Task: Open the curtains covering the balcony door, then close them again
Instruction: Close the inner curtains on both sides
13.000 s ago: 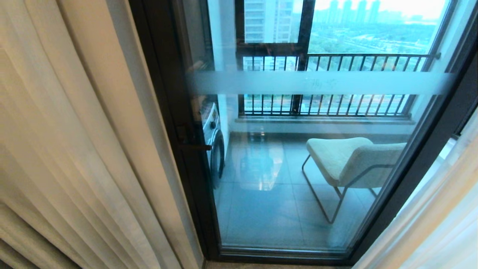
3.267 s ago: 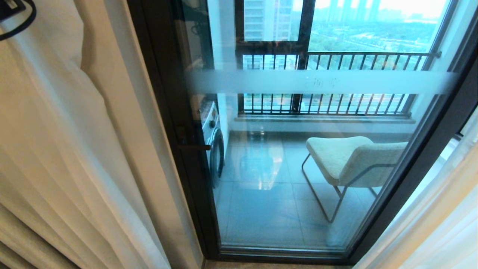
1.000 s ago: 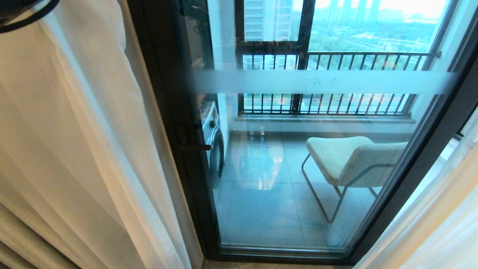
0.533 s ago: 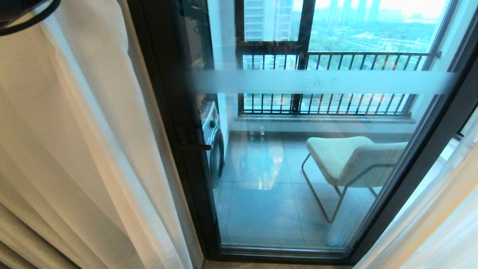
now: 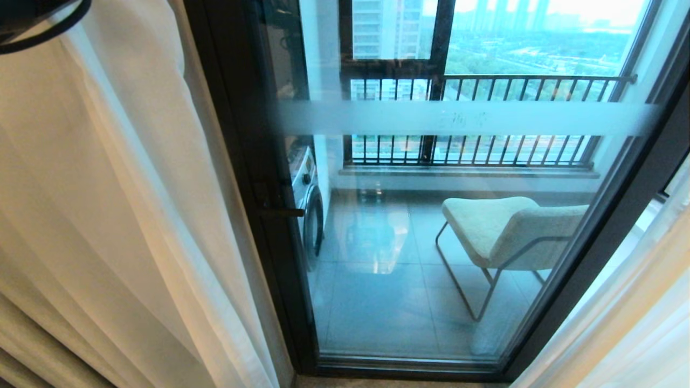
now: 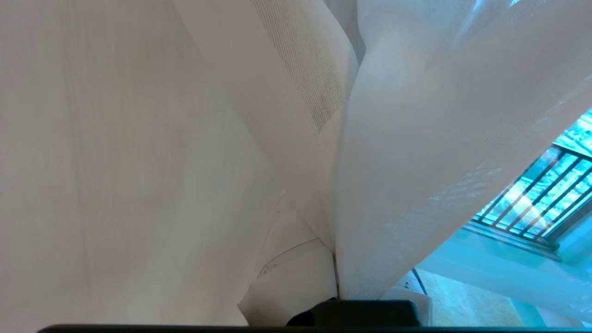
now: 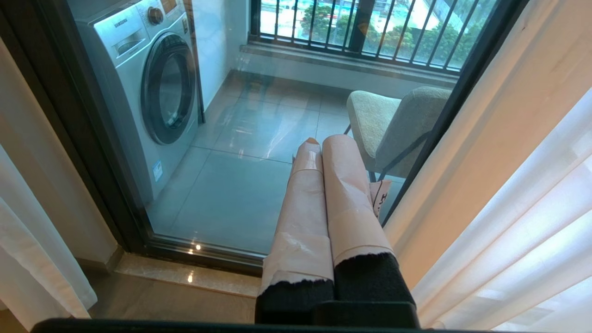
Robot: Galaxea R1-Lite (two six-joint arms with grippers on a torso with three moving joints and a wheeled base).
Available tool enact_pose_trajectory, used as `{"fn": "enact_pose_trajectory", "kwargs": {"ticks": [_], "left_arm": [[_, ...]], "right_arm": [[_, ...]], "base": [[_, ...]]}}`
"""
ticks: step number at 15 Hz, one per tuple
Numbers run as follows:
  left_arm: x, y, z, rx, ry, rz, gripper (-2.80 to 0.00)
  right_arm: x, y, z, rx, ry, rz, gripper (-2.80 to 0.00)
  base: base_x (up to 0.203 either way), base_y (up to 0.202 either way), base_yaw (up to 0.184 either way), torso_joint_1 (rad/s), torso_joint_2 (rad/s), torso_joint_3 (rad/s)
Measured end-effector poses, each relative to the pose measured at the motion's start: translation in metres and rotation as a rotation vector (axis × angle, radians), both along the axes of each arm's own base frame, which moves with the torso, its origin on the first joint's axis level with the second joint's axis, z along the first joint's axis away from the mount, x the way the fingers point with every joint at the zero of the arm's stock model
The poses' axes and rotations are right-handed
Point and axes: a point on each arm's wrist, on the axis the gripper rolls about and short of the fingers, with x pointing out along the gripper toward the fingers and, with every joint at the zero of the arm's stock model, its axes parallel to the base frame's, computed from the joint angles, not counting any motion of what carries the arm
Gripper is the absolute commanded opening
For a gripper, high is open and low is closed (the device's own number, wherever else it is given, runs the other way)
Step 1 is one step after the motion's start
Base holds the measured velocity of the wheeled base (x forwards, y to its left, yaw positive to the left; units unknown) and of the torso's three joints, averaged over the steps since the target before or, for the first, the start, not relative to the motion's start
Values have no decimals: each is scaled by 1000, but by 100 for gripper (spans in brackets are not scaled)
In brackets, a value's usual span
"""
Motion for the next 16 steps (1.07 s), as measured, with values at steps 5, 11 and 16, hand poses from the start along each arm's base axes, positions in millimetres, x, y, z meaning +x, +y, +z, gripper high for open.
{"fn": "enact_pose_trajectory", "kwargs": {"ticks": [5, 11, 16], "left_arm": [[1, 0, -1, 1, 2, 3, -280], [1, 0, -1, -1, 4, 3, -280], [1, 0, -1, 0, 5, 3, -280]], "right_arm": [[0, 0, 0, 0, 0, 0, -280], [0, 0, 0, 0, 0, 0, -280], [0, 0, 0, 0, 0, 0, -280]], "base": [[0, 0, 0, 0, 0, 0], [0, 0, 0, 0, 0, 0], [0, 0, 0, 0, 0, 0]]}}
